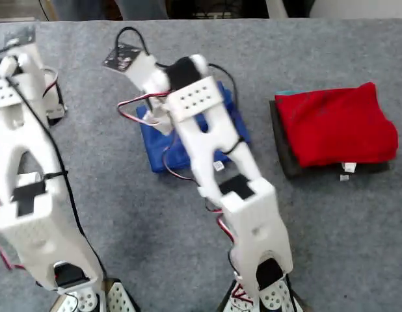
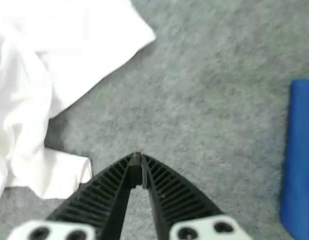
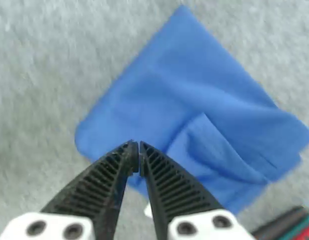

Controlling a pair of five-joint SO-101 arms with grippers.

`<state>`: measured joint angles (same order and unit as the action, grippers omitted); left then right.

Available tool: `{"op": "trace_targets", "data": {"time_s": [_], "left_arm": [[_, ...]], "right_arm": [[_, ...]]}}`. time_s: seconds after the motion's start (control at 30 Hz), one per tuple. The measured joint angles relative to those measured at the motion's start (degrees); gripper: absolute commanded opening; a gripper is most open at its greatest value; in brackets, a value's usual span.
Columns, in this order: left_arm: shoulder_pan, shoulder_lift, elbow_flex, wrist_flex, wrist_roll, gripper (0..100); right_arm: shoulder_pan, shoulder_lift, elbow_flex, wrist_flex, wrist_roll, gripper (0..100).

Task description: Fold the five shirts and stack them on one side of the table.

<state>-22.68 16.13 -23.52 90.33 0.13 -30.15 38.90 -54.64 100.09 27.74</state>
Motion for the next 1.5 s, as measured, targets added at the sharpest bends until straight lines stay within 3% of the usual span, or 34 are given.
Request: {"op": "trace_targets", "data": {"time_s": [0.2, 0.37, 0.73, 1.03, 1.17, 1.33, 1.5], "left_arm": [[-2.73, -15.30, 33.76, -18.64, 1.32, 3], [-2.73, -23.91, 49.32, -25.41, 1.32, 3], [-1.76, -27.25, 50.90, -27.43, 1.23, 3], [-1.58, -27.34, 50.90, -30.95, 1.23, 3], [1.23, -27.34, 50.90, -30.95, 1.23, 3], [6.24, -27.34, 50.90, -30.95, 1.23, 3], [10.99, -25.76, 50.90, -30.95, 1.23, 3]], "right_arm": [[1.58, 14.86, -10.37, 0.18, -1.85, 1.5], [7.21, 22.15, -15.82, 0.35, -2.02, 1.5], [18.11, 20.84, -11.16, 0.62, -2.02, 1.5], [25.05, -7.47, 28.13, 0.62, -2.02, 1.5], [29.98, -21.01, 43.16, 0.62, 2.11, 1.5], [29.63, -31.12, 38.33, 0.18, 3.69, 1.5], [23.47, -27.60, 29.71, -4.31, -0.09, 1.5]]}}
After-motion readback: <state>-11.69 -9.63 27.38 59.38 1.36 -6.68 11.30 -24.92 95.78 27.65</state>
